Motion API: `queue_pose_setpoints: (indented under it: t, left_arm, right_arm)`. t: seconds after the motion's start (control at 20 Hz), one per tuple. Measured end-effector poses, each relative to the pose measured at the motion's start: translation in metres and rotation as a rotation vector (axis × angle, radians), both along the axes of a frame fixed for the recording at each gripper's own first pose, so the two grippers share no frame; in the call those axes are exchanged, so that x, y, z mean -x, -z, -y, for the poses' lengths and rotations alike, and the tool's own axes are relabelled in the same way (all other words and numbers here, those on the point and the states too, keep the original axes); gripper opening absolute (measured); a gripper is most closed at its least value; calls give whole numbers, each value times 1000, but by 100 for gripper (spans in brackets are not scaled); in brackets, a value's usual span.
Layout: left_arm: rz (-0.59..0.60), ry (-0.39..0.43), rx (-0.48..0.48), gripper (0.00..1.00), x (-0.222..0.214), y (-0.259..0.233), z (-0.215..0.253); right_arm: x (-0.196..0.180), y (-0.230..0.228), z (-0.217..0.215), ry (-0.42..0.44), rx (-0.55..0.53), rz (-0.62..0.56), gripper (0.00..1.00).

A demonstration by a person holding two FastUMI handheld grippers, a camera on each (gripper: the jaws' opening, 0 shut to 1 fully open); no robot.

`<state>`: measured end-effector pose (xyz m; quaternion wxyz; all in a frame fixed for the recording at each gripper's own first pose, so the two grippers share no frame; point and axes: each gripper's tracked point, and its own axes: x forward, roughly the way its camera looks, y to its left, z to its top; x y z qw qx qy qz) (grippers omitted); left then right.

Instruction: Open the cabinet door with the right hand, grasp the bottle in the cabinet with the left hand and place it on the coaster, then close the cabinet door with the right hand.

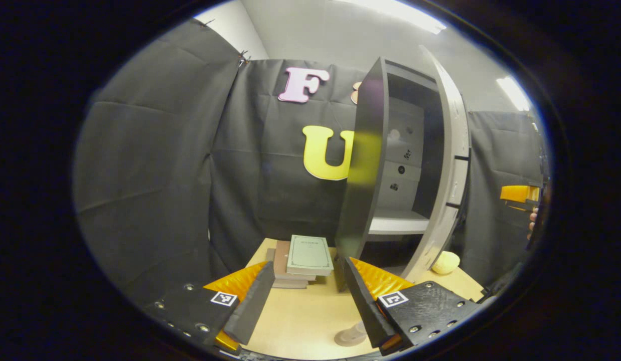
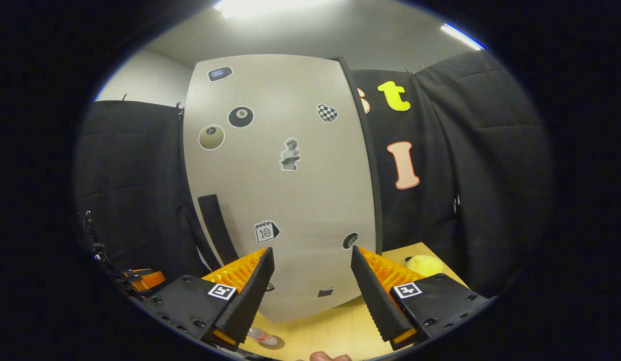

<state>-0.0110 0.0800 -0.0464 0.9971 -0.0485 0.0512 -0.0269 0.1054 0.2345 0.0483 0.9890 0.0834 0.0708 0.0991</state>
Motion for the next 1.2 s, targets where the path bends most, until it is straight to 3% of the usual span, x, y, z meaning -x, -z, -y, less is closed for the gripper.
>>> queue_pose_setpoints:
  t: [0.45,0.8,0.85,0.9,1.2]
  left_arm:
    - [60,-17,-86,82,18,-40,86]
    - [115,-64,-107,82,42,-61,155]
    - [117,-78,-107,82,45,-60,163]
    - [119,-94,-99,86,47,-58,171]
    - [135,-120,4,82,68,-47,228]
  right_arm:
    - [5,0,91,18,-14,13,98]
    - [8,20,147,1,87,33,98]
    - [10,26,153,-9,93,27,93]
    - [10,32,156,-21,91,22,98]
    - [20,49,185,-65,71,3,98]
